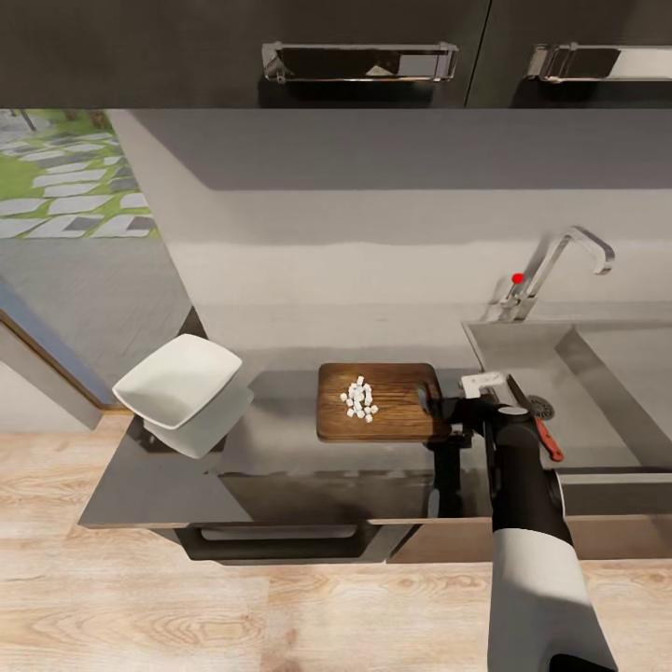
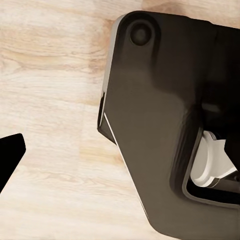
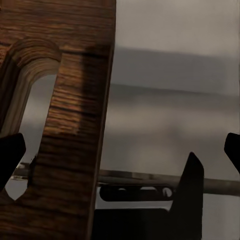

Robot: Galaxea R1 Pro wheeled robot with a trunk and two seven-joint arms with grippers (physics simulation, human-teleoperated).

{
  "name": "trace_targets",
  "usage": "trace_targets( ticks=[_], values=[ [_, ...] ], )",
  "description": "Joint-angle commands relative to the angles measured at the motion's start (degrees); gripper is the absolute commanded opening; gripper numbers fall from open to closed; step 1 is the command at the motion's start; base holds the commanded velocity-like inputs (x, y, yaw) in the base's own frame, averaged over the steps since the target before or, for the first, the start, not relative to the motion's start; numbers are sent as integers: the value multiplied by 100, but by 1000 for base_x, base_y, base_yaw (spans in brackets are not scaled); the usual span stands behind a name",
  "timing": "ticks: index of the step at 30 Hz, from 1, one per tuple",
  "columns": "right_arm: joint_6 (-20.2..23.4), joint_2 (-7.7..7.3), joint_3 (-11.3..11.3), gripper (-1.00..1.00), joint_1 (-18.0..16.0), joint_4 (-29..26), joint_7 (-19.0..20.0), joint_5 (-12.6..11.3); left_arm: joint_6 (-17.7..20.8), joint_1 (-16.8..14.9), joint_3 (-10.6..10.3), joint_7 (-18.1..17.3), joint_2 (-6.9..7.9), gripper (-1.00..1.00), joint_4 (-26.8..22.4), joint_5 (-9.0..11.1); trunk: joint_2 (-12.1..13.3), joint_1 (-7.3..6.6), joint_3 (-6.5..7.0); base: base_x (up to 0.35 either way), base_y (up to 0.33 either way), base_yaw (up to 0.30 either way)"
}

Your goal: In the kitchen, take the Vidalia onion out of the sink, dice it on the chopping board with the paring knife, put the diced onion into the bowl on the countertop, then place both the paring knife and the chopping board into the sink.

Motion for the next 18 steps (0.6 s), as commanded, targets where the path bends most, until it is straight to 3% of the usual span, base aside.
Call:
trace_targets(
  ticks=[1,18],
  values=[
    [6,7,-14,100,-6,12,58,60,-1,3,6,-33,0,100,-7,47,-10,3,-9,0,0,0],
    [21,7,-12,100,-6,47,49,60,-1,3,6,-33,0,100,-9,47,-10,3,-9,18,0,0]
  ],
)
